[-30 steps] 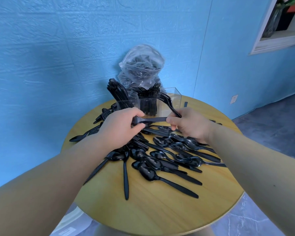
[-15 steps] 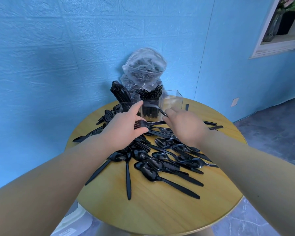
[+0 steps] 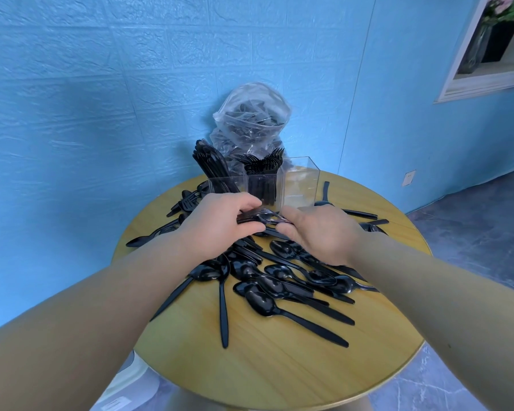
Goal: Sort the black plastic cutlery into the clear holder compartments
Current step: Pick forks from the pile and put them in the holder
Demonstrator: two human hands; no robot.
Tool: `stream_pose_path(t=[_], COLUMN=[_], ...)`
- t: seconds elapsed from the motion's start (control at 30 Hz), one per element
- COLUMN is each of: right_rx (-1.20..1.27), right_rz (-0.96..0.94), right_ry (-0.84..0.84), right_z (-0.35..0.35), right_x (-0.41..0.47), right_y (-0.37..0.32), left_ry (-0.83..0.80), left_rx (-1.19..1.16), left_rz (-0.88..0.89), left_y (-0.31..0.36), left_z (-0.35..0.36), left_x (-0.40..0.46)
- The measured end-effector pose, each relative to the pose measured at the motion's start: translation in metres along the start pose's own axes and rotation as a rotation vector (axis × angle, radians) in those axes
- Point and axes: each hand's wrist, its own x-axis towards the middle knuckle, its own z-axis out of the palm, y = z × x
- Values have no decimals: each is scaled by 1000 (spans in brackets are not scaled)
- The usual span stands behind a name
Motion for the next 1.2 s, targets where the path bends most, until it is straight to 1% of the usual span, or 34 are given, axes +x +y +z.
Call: stream_pose_path(t=[0.13, 0.33, 0.4, 0.5, 0.63, 0.7, 0.8, 0.9, 1.1, 1.2], right_rx=[-18, -128, -109, -45, -65, -50, 29, 90, 131, 187], right_rz=[34, 123, 109, 23, -54, -42, -21, -52, -66, 5], right_ry=[-6, -40, 9, 102, 156, 154, 139, 238, 357, 352], right_z=[2, 0, -2, -2, 4, 7, 9, 5, -3, -11], right_x=[1, 5, 5, 3, 1, 1, 2, 6, 10, 12], right_y=[-3, 8, 5, -1, 0, 5, 5, -4, -9, -12], left_ry=[21, 1, 45, 100, 129, 143, 184, 241, 323, 348], left_rx=[21, 109, 118, 123, 78, 40, 51, 65, 5, -22], left_rz=[2, 110, 103, 70, 63, 69, 100, 141, 197, 193], left_y=[3, -3, -3, -4, -5, -5, -5, -3, 1, 5], left_z=[0, 3, 5, 7, 5, 3, 3, 2, -4, -7], left_x=[0, -1, 1, 3, 2, 0, 0, 3, 5, 4])
